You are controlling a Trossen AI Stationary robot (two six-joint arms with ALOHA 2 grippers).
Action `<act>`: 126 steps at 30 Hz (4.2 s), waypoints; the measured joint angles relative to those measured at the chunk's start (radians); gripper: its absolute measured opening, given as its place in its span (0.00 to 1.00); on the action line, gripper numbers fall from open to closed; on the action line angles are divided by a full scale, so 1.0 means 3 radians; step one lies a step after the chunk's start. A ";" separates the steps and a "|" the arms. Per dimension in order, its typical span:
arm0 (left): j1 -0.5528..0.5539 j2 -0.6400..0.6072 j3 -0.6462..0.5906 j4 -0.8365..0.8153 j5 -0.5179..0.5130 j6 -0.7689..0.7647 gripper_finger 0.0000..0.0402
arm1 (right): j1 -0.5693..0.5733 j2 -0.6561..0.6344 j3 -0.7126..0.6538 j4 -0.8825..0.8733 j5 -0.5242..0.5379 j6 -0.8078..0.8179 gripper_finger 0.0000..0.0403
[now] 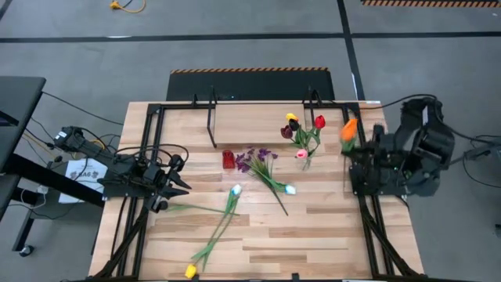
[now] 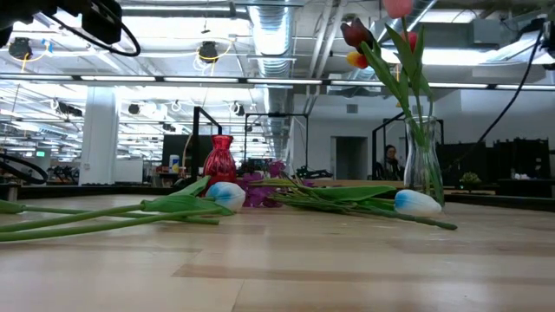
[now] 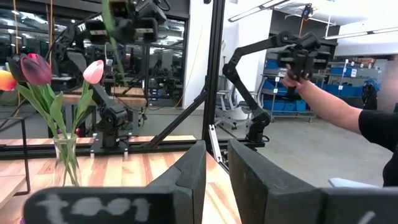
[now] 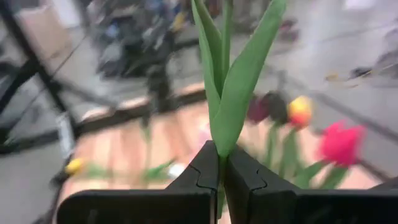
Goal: Pick and place flowers into a vace then onto a shelf
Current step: Put the orange flower into the transparent vase
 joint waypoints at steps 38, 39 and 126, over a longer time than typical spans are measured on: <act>0.0001 0.0001 0.0000 -0.0234 0.0018 -0.0140 0.14 | -0.1040 -0.0754 -0.2156 0.4523 -0.3052 -0.4296 0.00; 0.0000 0.0001 0.0000 -0.0234 0.0018 -0.0141 0.14 | -0.1030 -0.0936 -0.2156 0.4427 -0.2949 -0.4305 0.00; 0.0001 0.0067 0.0000 -0.0192 -0.0168 -0.0092 0.14 | -0.3144 -0.1635 -0.2868 0.5047 -0.2443 -0.4242 0.11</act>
